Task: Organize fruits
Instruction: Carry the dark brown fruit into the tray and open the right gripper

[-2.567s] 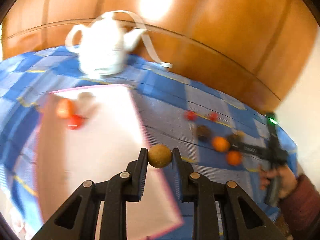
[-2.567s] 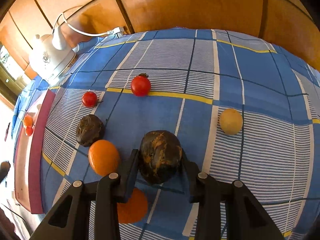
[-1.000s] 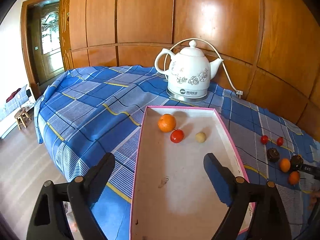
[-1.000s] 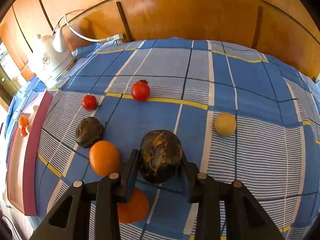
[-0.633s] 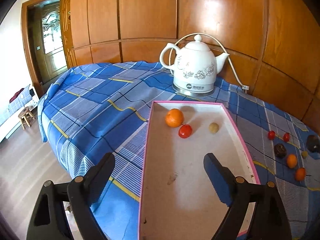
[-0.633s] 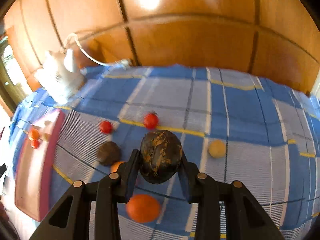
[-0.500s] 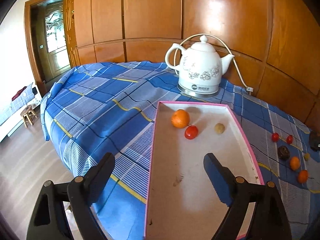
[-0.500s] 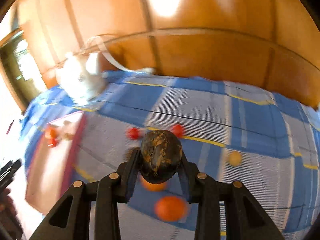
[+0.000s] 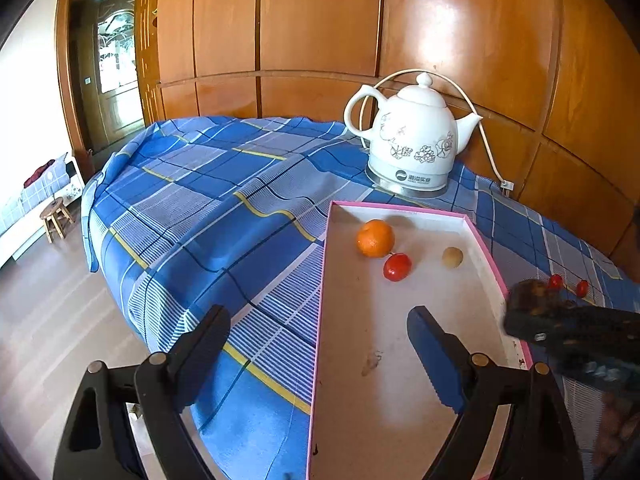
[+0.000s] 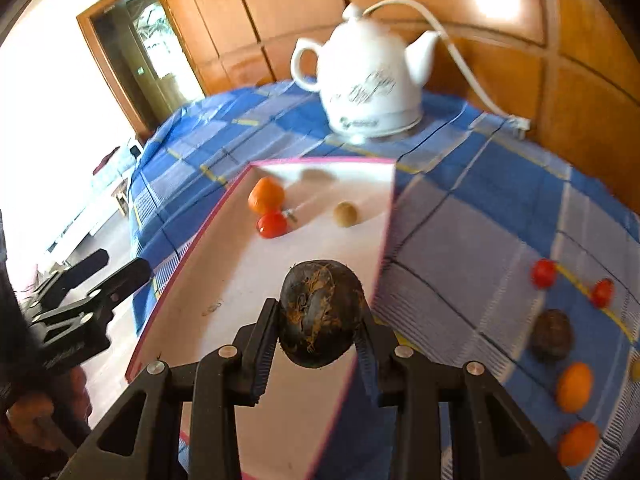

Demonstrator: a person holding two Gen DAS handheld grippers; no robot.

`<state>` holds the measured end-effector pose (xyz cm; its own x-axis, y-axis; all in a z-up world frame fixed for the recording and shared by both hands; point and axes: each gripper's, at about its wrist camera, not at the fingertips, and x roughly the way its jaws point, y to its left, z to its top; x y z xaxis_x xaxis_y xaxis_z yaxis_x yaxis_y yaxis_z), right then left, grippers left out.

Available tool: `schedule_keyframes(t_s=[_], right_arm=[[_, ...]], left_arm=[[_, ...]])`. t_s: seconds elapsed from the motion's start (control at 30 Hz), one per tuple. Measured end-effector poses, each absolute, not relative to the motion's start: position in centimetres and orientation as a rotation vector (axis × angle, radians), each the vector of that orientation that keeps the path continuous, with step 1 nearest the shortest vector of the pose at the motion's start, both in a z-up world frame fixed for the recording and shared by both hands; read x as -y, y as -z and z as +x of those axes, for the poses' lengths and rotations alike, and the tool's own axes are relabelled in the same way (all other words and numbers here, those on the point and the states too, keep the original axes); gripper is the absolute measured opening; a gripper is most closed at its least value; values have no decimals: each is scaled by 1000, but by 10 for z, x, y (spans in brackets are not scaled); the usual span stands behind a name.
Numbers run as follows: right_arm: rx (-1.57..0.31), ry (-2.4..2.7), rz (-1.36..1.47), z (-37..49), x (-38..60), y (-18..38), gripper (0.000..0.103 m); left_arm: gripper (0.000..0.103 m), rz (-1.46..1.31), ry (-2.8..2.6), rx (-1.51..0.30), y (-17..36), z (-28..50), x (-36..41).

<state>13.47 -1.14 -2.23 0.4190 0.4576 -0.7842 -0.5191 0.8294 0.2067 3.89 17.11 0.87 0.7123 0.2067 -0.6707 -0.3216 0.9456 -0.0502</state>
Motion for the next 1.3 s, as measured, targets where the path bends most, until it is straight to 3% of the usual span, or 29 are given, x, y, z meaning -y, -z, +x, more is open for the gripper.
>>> schedule_keyframes(t_s=[0.43,1.3], right_arm=[[-1022,-559,-113,147,-9,48,37],[-902,-418,13,118,98,-2,38]], left_arm=[[90,-157,-255,-725,-9,39,-163],[89,-176,-187,-756,-11,37,-150]])
